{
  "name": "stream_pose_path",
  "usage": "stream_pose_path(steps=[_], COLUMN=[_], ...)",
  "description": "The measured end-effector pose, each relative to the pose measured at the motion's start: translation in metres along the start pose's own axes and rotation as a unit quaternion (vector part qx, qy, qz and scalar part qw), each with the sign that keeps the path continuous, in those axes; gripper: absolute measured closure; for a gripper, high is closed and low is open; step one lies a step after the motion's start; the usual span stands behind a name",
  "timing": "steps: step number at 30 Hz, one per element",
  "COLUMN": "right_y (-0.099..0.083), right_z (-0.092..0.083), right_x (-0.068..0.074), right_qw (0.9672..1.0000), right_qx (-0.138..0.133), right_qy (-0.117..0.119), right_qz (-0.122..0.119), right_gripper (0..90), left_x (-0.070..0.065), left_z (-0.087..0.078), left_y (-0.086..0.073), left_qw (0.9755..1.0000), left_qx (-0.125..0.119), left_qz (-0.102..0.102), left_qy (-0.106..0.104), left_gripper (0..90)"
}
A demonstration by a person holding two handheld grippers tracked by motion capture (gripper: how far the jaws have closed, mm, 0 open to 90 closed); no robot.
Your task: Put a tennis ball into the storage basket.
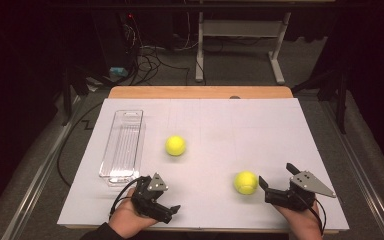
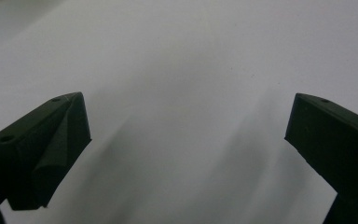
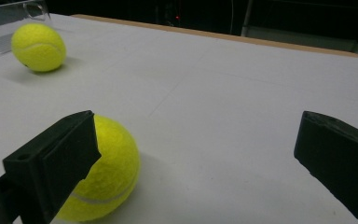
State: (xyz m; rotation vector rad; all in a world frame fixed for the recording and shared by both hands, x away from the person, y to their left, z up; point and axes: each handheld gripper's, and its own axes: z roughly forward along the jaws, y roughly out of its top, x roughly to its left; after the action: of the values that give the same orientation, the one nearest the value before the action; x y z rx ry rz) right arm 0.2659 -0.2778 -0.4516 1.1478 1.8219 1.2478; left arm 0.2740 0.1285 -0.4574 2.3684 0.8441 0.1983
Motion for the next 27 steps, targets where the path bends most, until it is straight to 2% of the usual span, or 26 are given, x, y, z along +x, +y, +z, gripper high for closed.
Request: stream_pose_path(steps=[4,6,14,22,27], right_y=[0.000,-0.001,0.001,0.001,0.001], right_z=[-0.001,-0.002,-0.005,-0.006,-0.007], right_x=[0.002,0.003,0.002,0.002,0.001], right_qw=[0.9999,0.9999,0.9999,0.9999,0.9999], right_qx=[-0.004,-0.003,-0.009,-0.011,-0.012], right_qy=[0.007,0.010,0.010,0.011,0.011], right_qz=[-0.010,-0.013,-0.006,-0.004,-0.003], right_gripper=[0.0,0.0,0.0,0.0,0.0], left_x=[0.004,0.006,0.023,0.037,0.052], left_z=[-0.006,-0.010,-0.021,-0.029,-0.031], left_y=[0.016,0.024,0.052,0.072,0.087], left_qw=[0.9998,0.9995,0.9971,0.9962,0.9954], left_qx=[0.019,0.029,0.074,0.083,0.084], left_qz=[-0.005,-0.009,-0.019,-0.027,-0.044], left_qy=[0.004,-0.002,-0.001,0.008,0.014], left_gripper=[1.3,1.4,1.4,1.5,1.4])
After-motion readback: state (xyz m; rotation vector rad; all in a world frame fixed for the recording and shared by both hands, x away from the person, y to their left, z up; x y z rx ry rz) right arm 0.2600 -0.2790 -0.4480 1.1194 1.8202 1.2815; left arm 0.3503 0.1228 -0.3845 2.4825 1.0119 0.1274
